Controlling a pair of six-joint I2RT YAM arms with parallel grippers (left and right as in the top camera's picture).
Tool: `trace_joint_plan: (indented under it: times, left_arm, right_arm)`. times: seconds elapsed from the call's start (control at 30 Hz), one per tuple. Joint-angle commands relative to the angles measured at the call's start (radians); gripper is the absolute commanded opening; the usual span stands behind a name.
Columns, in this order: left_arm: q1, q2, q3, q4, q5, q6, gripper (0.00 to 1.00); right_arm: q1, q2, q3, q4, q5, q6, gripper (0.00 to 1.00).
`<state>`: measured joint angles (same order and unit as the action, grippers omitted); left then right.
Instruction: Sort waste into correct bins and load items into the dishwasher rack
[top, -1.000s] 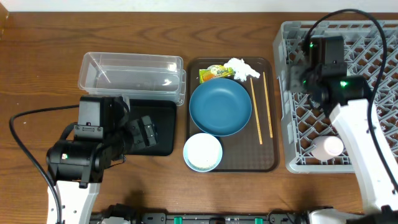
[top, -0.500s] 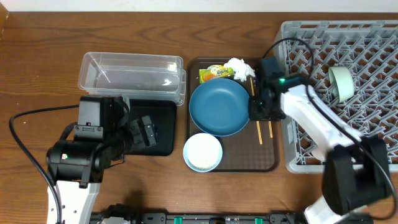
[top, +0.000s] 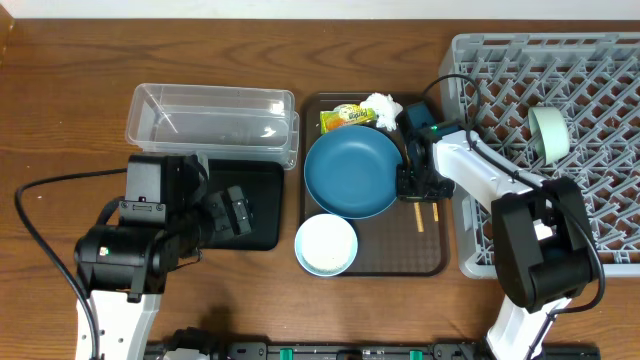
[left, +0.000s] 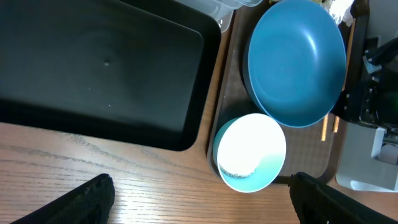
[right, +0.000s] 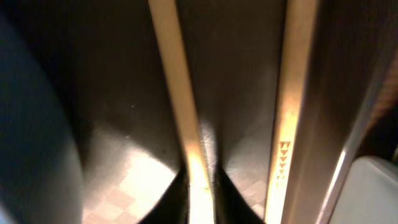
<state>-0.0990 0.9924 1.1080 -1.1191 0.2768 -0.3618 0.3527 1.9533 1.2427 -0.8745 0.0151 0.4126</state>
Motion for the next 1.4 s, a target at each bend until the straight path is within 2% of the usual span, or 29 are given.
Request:
trace_joint_plan:
  times: [0.0,0.13,0.33,0.57,0.77,0.93,1.17,1.2,1.27,1.37]
  left_arm:
    - [0.003,0.0,0.011,-0.002,-0.016,0.012,0.92]
    - [0.003,0.0,0.011,-0.002,-0.016,0.012,0.92]
    - [0.003,0.0,0.011,-0.002,-0.016,0.012,0.92]
    - [0.003,0.0,0.011,-0.002,-0.016,0.012,0.92]
    - [0.003,0.0,0.011,-0.002,-0.016,0.012,0.92]
    - [0.003,0.0,0.011,-0.002,-0.016,0.012,0.92]
    - [0.003,0.0,0.011,-0.002,-0.016,0.012,0.92]
    - [0.003,0.0,0.011,-0.002,-0.016,0.012,0.92]
    - [0.003,0.0,0.011,-0.002,-0.016,0.012,0.92]
    - [0.003,0.0,0.011,-0.002,-0.016,0.012,0.92]
  right_arm:
    - [-0.006,0.012,-0.005,0.003,0.019,0.013,0.01]
    - [-0.023,-0.051,-0.002,-0.009,0.018,-0.012,0.01]
    - [-0.08,-0.274,0.0,-0.031,0.015,-0.088,0.01]
    - [-0.218,-0.499,0.0,-0.003,0.051,-0.274,0.01]
    - [-0.341,-0.479,-0.002,0.031,0.048,-0.389,0.01]
    - [-0.359,-0.406,-0.002,0.123,-0.045,-0.492,0.01]
    - [-0.355,-0.329,-0.002,0.146,-0.058,-0.496,0.02]
    - [-0.351,-0.328,-0.002,0.146,-0.057,-0.496,0.06]
    - [-0.343,-0.333,0.0,0.144,-0.057,-0.496,0.29]
    - [-0.312,-0.37,0.002,0.113,-0.079,-0.468,0.37]
